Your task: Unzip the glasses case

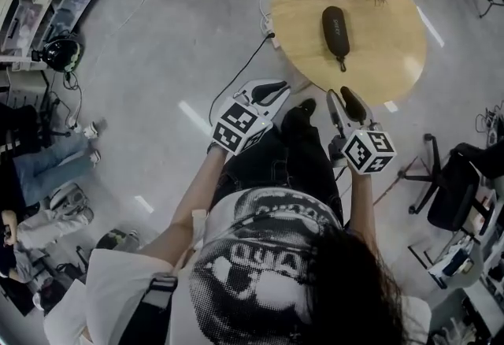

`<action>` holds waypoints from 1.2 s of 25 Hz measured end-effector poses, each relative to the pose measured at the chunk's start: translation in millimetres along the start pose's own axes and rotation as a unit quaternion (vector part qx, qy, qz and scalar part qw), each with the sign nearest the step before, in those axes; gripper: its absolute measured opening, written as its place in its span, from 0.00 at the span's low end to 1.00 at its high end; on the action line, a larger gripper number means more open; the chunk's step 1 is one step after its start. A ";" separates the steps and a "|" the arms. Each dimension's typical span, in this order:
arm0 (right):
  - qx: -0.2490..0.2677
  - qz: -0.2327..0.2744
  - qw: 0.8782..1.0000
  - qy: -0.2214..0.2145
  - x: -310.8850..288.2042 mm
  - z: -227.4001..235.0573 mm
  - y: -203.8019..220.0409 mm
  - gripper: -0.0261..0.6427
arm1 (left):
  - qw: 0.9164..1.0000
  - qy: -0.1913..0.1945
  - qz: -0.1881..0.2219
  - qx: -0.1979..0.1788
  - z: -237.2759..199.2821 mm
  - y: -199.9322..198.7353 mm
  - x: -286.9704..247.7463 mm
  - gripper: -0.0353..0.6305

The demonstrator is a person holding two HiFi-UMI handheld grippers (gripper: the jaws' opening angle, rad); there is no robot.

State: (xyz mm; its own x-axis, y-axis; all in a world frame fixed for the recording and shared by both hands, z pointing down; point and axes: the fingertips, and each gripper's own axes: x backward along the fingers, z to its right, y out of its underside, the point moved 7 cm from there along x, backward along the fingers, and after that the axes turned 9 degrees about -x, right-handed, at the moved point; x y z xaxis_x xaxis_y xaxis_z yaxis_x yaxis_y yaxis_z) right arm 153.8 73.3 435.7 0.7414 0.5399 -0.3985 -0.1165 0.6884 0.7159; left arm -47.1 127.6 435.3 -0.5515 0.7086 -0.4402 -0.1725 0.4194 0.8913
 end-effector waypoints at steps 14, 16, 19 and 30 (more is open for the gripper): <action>0.088 0.058 0.993 0.045 58.6 -21.8 13.4 0.03 | 0.998 0.017 0.044 -0.050 49.3 -16.9 22.6 0.11; 0.088 0.060 0.993 0.043 63.0 -23.3 14.2 0.03 | 0.997 0.024 0.046 -0.057 51.9 -18.8 22.8 0.11; 0.092 0.058 0.993 0.039 68.4 -25.1 16.6 0.03 | 0.996 0.035 0.047 -0.068 57.0 -22.2 22.0 0.11; 0.137 0.029 0.989 0.035 74.9 -31.0 35.3 0.03 | 0.995 0.051 0.044 -0.078 75.3 -18.5 24.4 0.11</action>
State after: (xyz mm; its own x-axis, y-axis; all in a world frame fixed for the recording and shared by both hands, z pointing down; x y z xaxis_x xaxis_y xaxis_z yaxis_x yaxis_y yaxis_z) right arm 184.8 153.0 413.4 0.6903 0.6130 -0.3845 0.0342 0.5031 0.8635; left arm 4.1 179.9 399.9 -0.6480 0.6747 -0.3532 -0.2400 0.2592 0.9355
